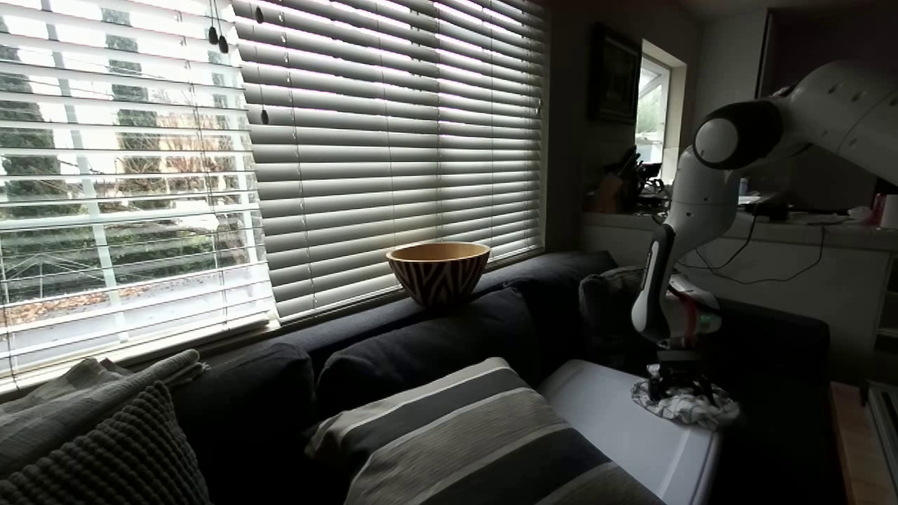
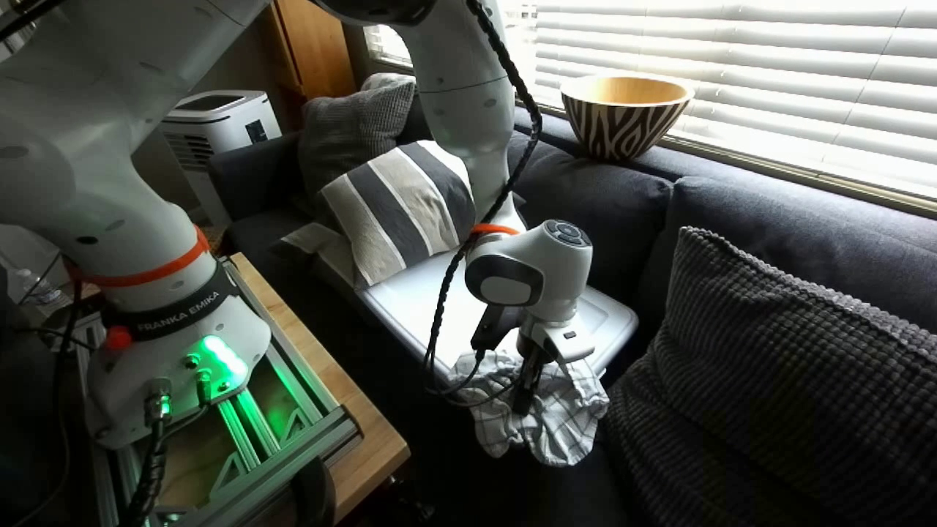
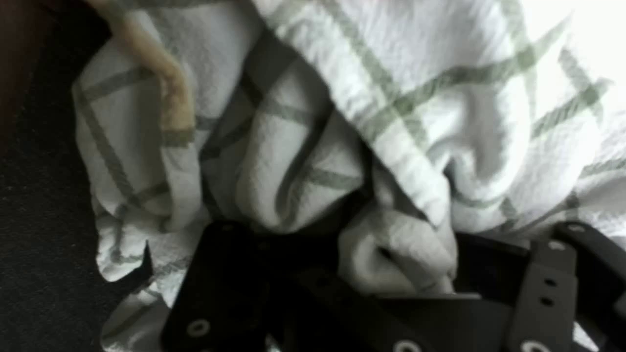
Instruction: Use the towel to wipe the white lid.
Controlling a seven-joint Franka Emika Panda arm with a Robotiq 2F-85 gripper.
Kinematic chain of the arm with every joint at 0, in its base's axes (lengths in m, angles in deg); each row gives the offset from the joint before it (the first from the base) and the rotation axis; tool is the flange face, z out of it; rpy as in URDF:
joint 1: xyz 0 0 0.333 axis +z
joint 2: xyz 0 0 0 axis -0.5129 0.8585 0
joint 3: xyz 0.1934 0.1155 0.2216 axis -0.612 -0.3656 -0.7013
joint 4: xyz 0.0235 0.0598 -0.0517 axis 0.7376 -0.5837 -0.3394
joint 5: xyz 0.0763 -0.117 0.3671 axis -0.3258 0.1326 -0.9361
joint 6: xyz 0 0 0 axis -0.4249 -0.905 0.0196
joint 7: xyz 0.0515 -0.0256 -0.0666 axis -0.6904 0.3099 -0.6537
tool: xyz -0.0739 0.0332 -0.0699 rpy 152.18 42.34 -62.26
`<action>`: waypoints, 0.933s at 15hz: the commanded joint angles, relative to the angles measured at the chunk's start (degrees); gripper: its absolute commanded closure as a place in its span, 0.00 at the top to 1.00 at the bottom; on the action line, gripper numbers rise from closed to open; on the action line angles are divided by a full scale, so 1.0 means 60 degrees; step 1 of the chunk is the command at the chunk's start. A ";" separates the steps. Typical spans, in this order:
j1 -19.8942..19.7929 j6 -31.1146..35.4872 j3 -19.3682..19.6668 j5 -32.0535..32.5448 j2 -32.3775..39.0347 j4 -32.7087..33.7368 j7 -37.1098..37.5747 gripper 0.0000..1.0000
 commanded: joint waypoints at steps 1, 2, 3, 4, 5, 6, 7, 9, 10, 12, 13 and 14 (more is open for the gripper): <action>-0.0439 0.1542 -0.0709 -0.0311 0.0451 0.0381 -0.0300 0.04; -0.0430 0.1967 -0.0889 -0.0260 0.0447 0.0387 -0.0293 0.04; -0.0496 0.2278 -0.1084 -0.0196 0.0493 0.0468 -0.0289 0.04; -0.0467 0.2687 -0.1196 -0.0151 0.0469 0.0411 -0.0242 0.04; -0.0552 0.2983 -0.1364 -0.0090 0.0480 0.0432 -0.0258 0.04; -0.0765 0.3235 -0.1667 0.0059 0.0483 0.0464 -0.0419 0.04; -0.0850 0.3362 -0.1839 0.0182 0.0512 0.0512 -0.0472 0.04; -0.1365 0.3402 -0.2567 0.0591 0.0589 0.0653 -0.0901 0.04; -0.1686 0.3253 -0.2988 0.0842 0.0642 0.0742 -0.1211 0.04; -0.2130 0.2655 -0.3593 0.1325 0.0760 0.0873 -0.1716 0.04; -0.2213 0.2214 -0.3716 0.1484 0.0831 0.0930 -0.1892 0.04; -0.2259 0.1723 -0.3770 0.1558 0.0884 0.0972 -0.2066 0.04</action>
